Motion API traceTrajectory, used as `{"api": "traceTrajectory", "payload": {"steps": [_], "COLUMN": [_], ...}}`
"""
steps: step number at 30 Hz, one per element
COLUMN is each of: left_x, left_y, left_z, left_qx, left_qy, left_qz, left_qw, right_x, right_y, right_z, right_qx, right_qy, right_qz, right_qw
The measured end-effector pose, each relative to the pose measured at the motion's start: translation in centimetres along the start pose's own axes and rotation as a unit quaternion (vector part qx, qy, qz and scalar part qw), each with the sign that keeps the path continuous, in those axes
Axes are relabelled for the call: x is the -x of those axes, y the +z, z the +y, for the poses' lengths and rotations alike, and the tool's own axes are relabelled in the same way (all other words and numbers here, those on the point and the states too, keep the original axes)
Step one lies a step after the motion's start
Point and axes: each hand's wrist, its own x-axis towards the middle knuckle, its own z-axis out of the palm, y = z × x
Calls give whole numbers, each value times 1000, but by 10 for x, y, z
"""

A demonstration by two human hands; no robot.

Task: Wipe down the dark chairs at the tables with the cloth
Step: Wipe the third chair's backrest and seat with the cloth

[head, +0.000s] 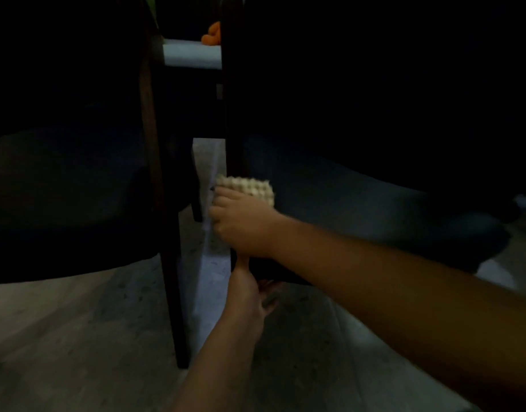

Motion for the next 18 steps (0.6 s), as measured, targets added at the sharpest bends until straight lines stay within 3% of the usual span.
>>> {"api": "traceTrajectory", "payload": {"steps": [1, 3, 5, 8, 12, 15, 18], "left_x": [1, 2, 0, 7, 33, 43, 40], "left_y": [1, 2, 7, 20, 34, 49, 81], "left_z": [-1, -2, -2, -6, -14, -25, -38], "left_qx": [-10, -47, -110, -278, -430, -533, -593], "left_qy": [16, 68, 115, 126, 305, 440, 488], "left_qz": [3, 20, 62, 110, 123, 110, 80], "left_qw": [1000, 996, 985, 946, 841, 714, 635], "right_x": [6, 27, 65, 133, 197, 247, 272], "right_y": [4, 13, 34, 71, 102, 123, 138], "right_z": [-8, -15, -14, -10, 9, 39, 58], "right_qx": [-40, -125, -206, -242, -250, -284, -308], "right_qy": [6, 50, 157, 271, 330, 425, 502], "right_qz": [10, 124, 218, 193, 140, 169, 173], "right_qw": [999, 983, 941, 912, 899, 843, 789]}}
